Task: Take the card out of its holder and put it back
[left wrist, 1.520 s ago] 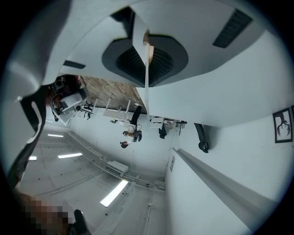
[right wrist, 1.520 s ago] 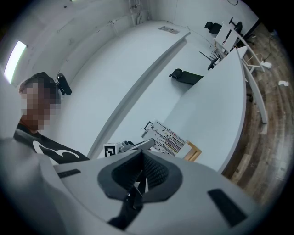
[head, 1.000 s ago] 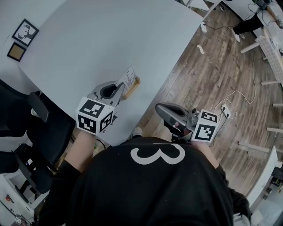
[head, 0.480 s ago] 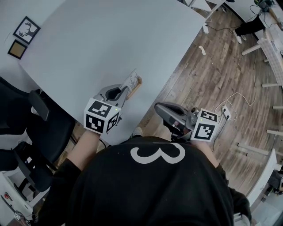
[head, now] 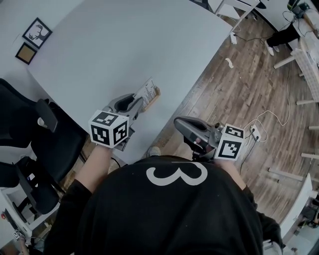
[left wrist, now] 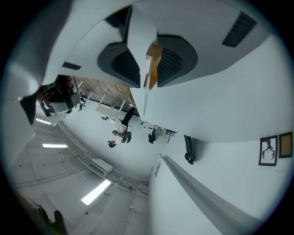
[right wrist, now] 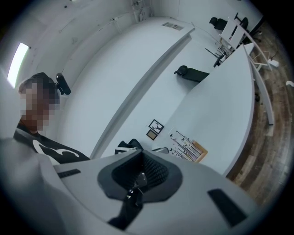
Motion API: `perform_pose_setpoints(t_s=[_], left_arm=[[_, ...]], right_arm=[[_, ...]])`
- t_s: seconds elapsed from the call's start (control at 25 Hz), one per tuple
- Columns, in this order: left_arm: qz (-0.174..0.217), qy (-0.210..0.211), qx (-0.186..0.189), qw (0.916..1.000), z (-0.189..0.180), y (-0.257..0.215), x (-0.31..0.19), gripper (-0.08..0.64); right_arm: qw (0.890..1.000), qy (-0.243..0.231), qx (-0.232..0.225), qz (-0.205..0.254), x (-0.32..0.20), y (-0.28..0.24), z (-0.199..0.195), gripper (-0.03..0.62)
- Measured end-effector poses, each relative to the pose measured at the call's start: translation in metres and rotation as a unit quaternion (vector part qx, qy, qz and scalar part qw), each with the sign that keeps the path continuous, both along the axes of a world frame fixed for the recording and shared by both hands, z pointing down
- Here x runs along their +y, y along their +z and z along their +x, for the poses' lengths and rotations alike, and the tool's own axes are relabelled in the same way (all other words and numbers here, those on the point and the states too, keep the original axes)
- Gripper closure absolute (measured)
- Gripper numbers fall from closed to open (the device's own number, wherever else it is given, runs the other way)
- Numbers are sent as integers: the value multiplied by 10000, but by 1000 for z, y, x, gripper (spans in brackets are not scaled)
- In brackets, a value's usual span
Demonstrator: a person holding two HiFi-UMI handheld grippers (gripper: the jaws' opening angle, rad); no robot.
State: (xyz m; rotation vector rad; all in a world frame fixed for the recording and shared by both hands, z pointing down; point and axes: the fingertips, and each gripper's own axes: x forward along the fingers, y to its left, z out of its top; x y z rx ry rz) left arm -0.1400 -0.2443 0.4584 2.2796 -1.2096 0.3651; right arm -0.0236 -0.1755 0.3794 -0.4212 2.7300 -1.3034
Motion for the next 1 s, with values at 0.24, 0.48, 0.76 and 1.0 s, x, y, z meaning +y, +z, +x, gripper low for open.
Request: perform_pose_setpoints(t_s=[0.24,0.48,0.76,1.0], left_arm=[[-141,-542,507,9971,-12,-16,38,433],[26,-1022,980,9899,-5,-52,99,434],[550,-434,1769,9817,72,-113,176,500],[374,121,2458,9685,147,-130,234,534]], right_arm=[[9995,-281,-84,148,25,-11,10,581],[9979,-561,-101,301,62,-27,30,581],[9956,-795,-194,467,119,-37,53,581],[9939,-865,-408,553,157,-50,91,581]])
